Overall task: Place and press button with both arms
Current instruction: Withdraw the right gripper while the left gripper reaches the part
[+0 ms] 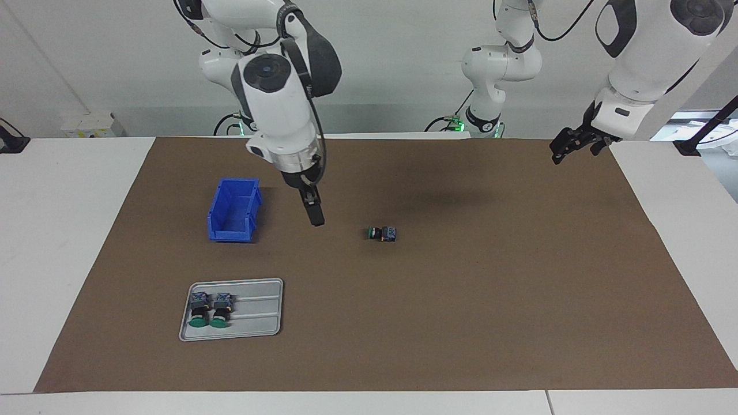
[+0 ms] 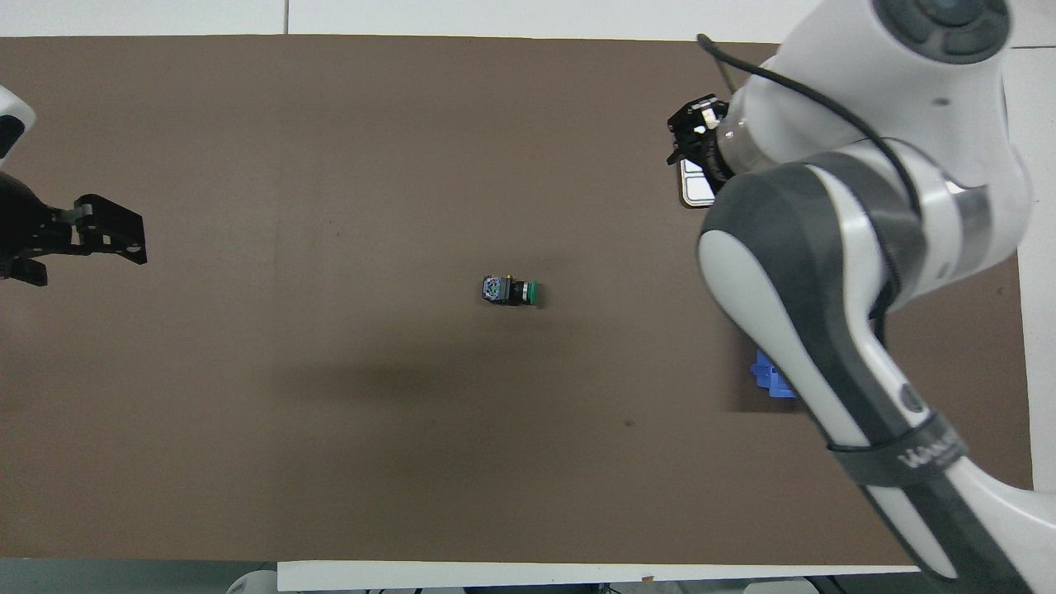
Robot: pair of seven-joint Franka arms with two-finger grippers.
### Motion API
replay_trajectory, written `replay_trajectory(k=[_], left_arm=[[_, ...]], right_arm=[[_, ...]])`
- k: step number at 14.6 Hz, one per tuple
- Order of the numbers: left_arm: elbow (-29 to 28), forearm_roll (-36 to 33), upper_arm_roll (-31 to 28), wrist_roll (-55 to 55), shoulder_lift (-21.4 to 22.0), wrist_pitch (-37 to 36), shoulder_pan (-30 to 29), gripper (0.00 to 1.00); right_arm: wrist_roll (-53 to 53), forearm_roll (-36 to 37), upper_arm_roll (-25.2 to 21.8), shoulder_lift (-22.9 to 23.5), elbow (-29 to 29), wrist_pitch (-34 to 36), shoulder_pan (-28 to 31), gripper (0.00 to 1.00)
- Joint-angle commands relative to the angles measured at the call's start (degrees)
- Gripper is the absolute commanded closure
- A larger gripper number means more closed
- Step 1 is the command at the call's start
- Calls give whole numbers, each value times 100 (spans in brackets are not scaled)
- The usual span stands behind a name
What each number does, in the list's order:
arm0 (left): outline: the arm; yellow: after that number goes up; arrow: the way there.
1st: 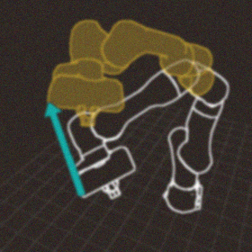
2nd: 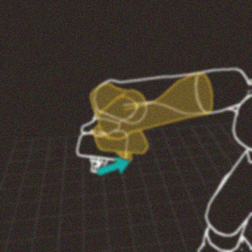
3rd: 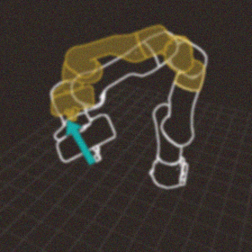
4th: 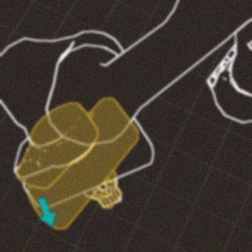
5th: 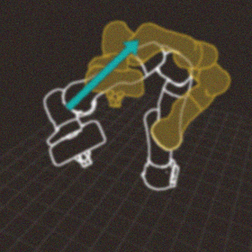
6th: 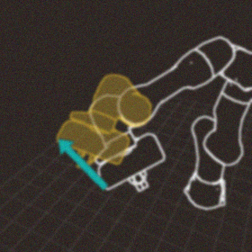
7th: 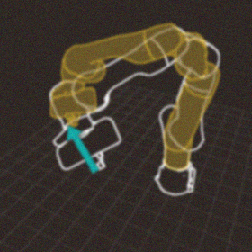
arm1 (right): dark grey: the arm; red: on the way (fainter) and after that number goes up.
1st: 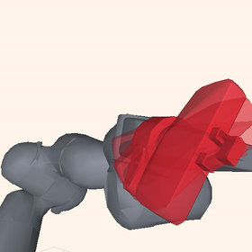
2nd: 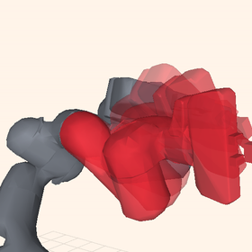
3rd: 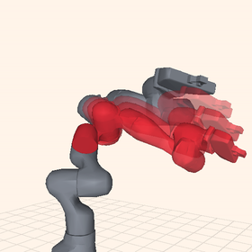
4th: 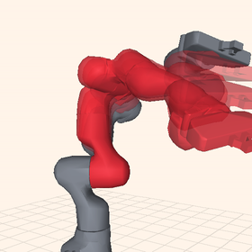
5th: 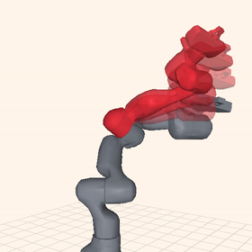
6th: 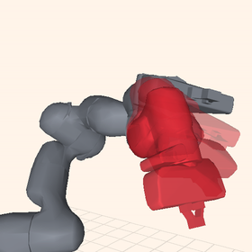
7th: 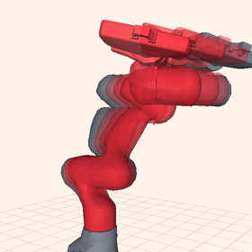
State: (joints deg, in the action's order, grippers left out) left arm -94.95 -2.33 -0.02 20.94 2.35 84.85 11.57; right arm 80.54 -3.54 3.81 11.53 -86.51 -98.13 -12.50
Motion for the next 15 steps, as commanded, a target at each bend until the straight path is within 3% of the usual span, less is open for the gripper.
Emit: replay_trajectory(k=[1, 5, 9, 15], left_arm=[[-252, 222, -51, 1180, 125, 102, 503, 0], [-523, 461, -51, 2719, 81, 382, 1127, 0], [-911, 759, -51, 4440, -111, 1111, 1689, 0], [-859, 830, -59, 6586, -814, 1963, 2392, 0]], right_arm=[[-1361, 11, 76, -519, -182, 407, 667, 2], [-3740, 98, 59, -897, -173, 1181, 1406, 2], [-6447, 398, 50, -1118, -296, 1411, 1715, 2], [-7832, 459, 41, -1276, -656, 1438, 1707, 2]])
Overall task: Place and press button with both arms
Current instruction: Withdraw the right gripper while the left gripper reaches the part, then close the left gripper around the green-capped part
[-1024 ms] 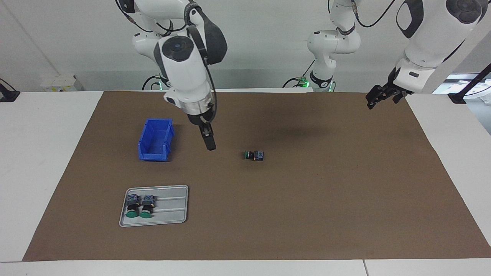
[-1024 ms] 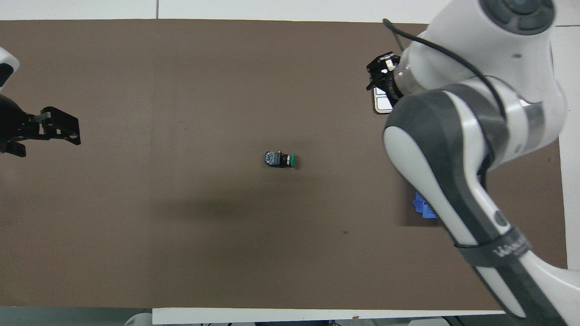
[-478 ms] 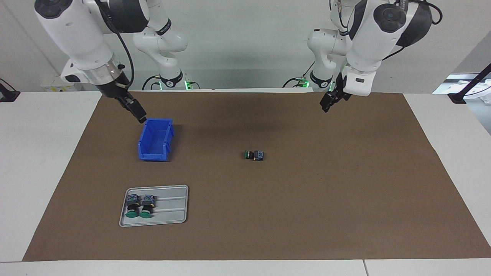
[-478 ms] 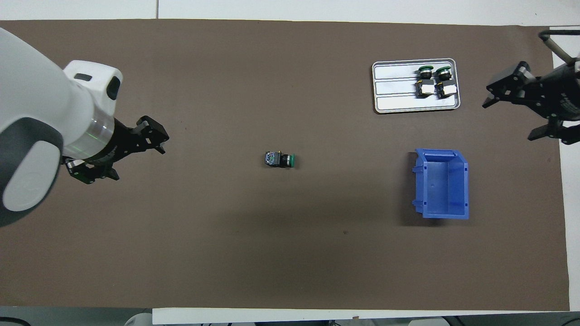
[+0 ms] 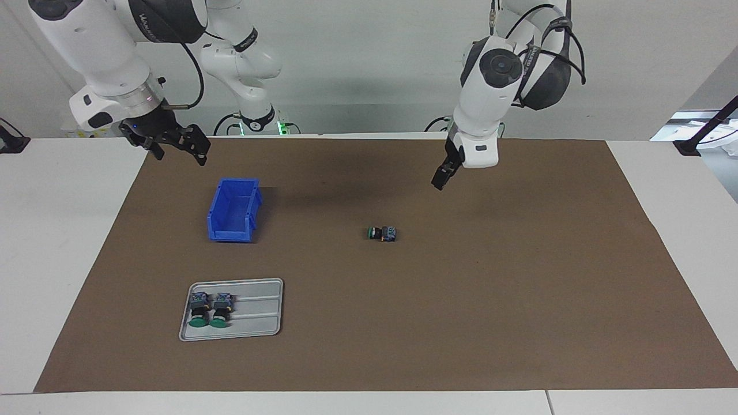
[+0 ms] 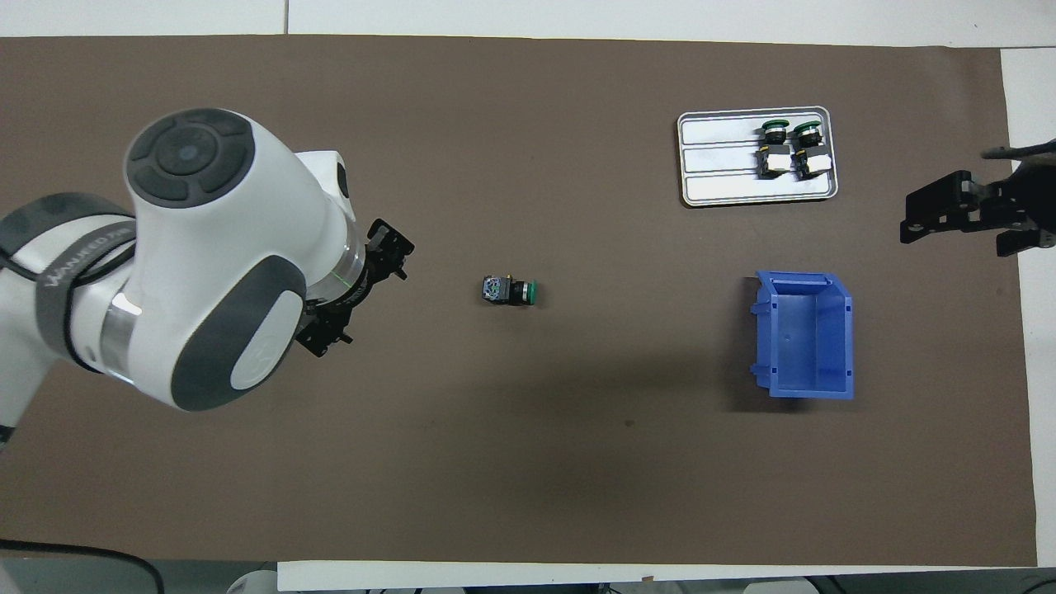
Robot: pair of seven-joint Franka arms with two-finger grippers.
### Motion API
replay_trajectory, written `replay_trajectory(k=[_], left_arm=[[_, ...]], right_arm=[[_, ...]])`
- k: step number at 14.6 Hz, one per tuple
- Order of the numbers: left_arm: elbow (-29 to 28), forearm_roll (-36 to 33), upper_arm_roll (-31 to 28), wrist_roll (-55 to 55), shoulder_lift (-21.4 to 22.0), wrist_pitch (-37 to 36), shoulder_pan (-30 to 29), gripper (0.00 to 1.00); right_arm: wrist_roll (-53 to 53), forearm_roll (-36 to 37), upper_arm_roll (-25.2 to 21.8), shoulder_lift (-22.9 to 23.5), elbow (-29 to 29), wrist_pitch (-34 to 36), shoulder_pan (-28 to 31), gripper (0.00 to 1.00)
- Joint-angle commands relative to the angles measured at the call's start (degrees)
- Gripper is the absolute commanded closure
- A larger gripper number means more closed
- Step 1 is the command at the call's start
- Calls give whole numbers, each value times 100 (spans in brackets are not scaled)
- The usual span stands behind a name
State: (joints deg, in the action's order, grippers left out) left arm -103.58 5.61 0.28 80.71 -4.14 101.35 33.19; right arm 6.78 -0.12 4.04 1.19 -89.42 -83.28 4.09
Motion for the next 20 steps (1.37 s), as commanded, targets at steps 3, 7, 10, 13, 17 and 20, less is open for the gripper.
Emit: replay_trajectory(k=[3, 7, 10, 13, 17, 20], left_arm=[[13, 19, -90, 1306, -481, 727, 468, 1], [83, 37, -72, 1263, -544, 737, 496, 1], [-13, 46, -72, 1306, -561, 1165, 531, 1], [57, 55, -81, 1464, -904, 1290, 750, 1], [284, 28, -98, 2298, -1438, 1545, 1023, 1], [408, 2, -98, 2781, -1738, 1904, 1128, 1]], right_arm=[[-511, 206, 18, -286, -418, -22, 162, 2], [-511, 206, 18, -365, -603, -92, 180, 2], [-634, 206, 9, -356, -551, -92, 259, 2], [-643, 206, 9, -356, -542, -101, 241, 2], [-599, 188, 9, -365, -542, -83, 250, 2], [-582, 188, 9, -365, -550, -75, 268, 2]])
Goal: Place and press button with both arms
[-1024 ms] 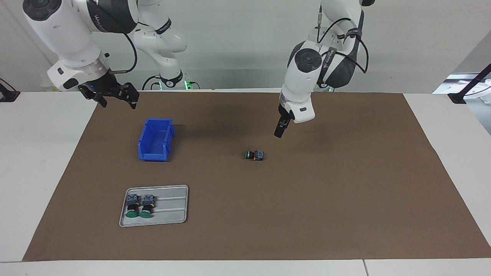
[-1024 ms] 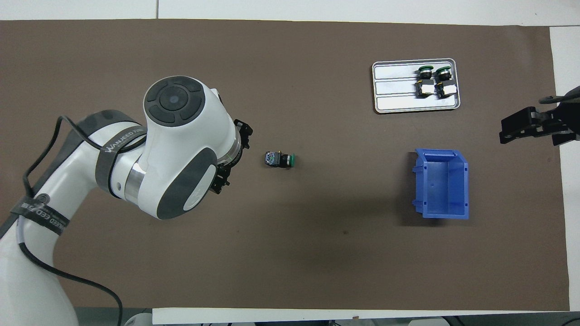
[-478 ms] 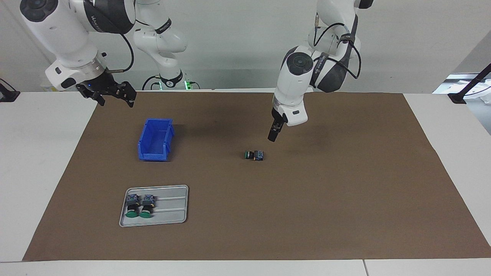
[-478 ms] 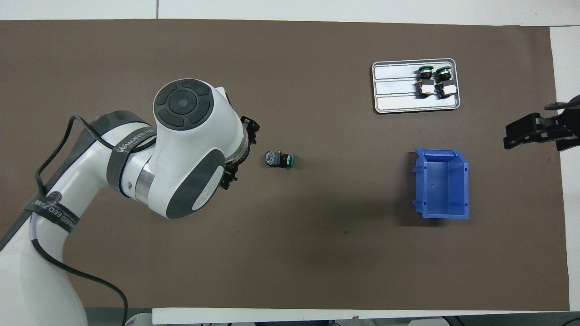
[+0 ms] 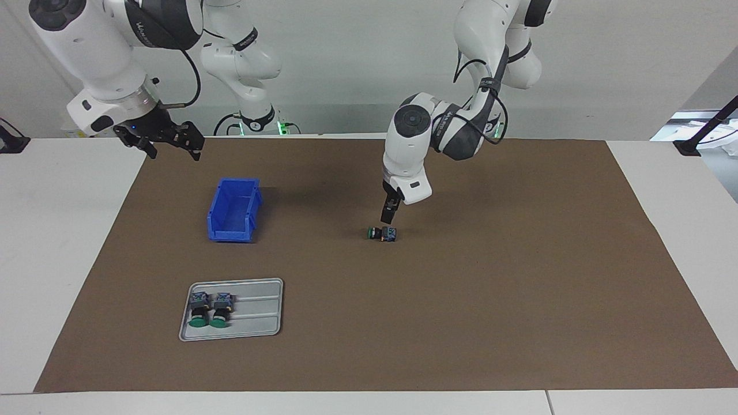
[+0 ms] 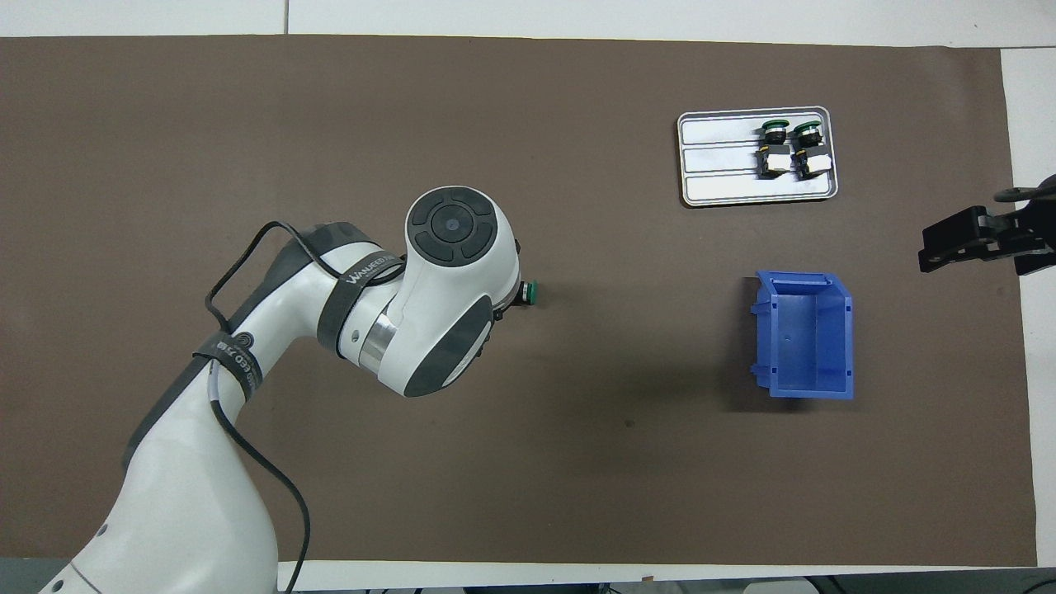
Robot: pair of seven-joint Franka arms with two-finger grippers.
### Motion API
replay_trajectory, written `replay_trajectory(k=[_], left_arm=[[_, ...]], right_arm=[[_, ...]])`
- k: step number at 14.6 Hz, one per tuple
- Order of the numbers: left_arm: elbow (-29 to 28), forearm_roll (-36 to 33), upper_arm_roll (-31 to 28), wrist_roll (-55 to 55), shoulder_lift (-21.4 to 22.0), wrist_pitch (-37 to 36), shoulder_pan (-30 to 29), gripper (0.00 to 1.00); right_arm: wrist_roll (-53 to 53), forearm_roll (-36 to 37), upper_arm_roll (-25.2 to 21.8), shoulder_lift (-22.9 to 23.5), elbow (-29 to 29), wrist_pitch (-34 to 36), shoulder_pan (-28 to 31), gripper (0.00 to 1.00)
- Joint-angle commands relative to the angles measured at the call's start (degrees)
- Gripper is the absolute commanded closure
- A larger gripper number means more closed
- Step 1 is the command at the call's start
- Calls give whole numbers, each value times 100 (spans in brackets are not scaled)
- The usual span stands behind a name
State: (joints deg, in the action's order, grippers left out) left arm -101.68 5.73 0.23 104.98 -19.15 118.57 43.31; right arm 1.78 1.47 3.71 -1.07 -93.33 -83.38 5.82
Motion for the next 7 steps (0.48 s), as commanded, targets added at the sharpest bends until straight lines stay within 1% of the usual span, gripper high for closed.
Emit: replay_trajectory(k=[1, 4, 7], left_arm=[[210, -36, -93, 557, -325, 297, 151, 2], [271, -37, -119, 874, -624, 605, 292, 2], [298, -45, -128, 902, -730, 632, 301, 3]], right_arm=[[-81, 29, 42, -139, -159, -64, 86, 2], [-116, -15, 51, -139, -159, -29, 60, 2], [-116, -33, 51, -139, -159, -29, 51, 2]])
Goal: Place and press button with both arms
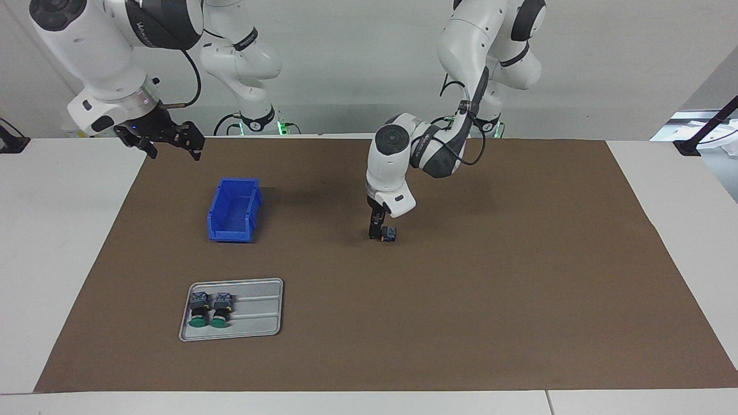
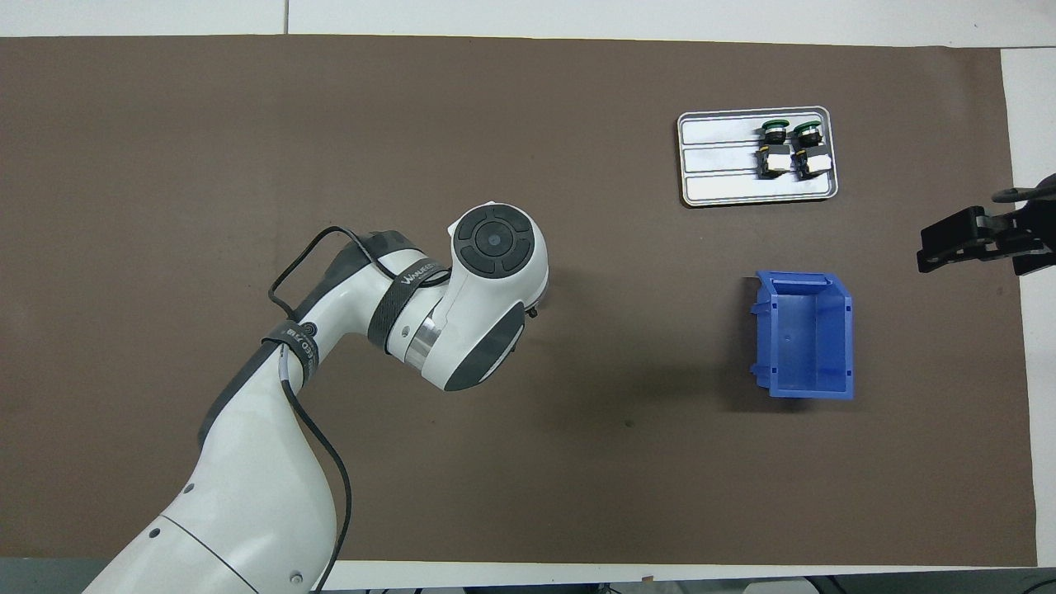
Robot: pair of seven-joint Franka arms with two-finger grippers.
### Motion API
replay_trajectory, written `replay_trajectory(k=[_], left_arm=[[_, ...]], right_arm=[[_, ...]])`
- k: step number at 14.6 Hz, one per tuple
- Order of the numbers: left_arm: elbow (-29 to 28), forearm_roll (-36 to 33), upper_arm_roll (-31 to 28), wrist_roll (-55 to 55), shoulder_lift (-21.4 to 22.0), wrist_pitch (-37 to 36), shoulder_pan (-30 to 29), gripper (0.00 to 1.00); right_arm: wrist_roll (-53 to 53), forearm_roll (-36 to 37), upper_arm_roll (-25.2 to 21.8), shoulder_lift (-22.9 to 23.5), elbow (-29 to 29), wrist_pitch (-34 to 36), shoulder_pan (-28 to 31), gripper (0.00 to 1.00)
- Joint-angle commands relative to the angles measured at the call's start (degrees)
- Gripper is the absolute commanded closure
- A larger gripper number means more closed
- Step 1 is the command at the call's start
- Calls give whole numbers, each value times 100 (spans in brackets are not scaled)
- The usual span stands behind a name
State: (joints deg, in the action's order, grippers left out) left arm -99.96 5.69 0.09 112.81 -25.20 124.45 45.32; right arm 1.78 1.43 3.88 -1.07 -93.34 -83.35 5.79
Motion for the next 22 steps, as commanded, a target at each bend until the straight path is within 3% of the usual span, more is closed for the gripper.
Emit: replay_trajectory(k=[1, 13, 17, 22], left_arm=[[126, -146, -115, 118, -143, 53, 126, 3], [161, -261, -132, 338, -284, 229, 82, 6], [179, -261, -123, 338, -292, 289, 82, 19], [161, -252, -123, 338, -292, 246, 65, 49]], right_arm=[[-116, -29, 34, -139, -158, -33, 54, 2], [-116, -29, 34, -139, -158, -33, 54, 2], [-116, -29, 34, -139, -158, -33, 54, 2], [-116, -29, 34, -139, -167, -33, 54, 2]])
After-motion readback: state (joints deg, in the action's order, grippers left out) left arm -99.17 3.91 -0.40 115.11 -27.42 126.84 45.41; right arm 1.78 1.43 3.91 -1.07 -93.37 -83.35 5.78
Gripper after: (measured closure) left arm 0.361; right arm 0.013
